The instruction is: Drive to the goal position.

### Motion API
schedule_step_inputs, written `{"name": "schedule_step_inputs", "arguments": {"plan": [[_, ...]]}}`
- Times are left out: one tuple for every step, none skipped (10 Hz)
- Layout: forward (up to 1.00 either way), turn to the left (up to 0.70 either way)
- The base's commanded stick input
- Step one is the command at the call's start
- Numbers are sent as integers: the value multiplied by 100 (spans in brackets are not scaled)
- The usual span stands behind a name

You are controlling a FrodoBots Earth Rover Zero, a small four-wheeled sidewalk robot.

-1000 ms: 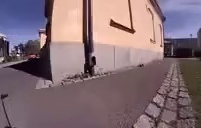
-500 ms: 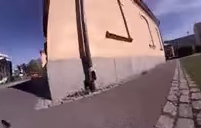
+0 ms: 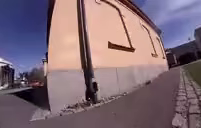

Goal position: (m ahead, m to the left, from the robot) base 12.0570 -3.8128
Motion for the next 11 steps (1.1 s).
{"name": "schedule_step_inputs", "arguments": {"plan": [[49, 0], [50, 0], [50, -17], [50, -50], [50, -50], [50, -50], [50, -50], [50, -50], [50, -50], [50, -50], [50, -50]]}}
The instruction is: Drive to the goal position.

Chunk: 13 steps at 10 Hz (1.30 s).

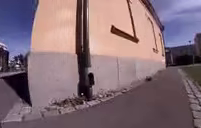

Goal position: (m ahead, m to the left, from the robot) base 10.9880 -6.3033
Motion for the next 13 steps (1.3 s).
{"name": "schedule_step_inputs", "arguments": {"plan": [[50, -50], [50, -50], [50, -50], [50, -50], [50, -50], [50, -50], [50, -50], [50, -50], [50, -50], [50, -50], [50, -50], [50, -50], [50, -50]]}}
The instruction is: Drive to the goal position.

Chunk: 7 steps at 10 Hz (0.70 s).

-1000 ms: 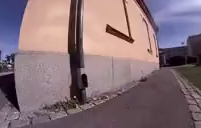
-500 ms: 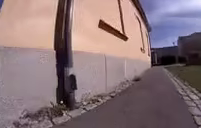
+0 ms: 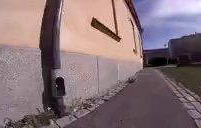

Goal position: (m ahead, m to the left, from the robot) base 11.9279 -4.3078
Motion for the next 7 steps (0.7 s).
{"name": "schedule_step_inputs", "arguments": {"plan": [[50, -50], [50, -50], [50, -50], [50, -50], [50, -50], [50, -50], [50, -50]]}}
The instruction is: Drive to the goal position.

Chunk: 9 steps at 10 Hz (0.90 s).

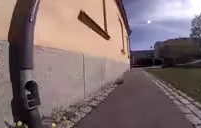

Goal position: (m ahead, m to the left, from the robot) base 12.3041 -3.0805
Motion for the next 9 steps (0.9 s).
{"name": "schedule_step_inputs", "arguments": {"plan": [[50, -50], [50, -50], [50, -50], [50, -50], [50, -50], [50, -50], [50, -50], [50, -50], [50, -50]]}}
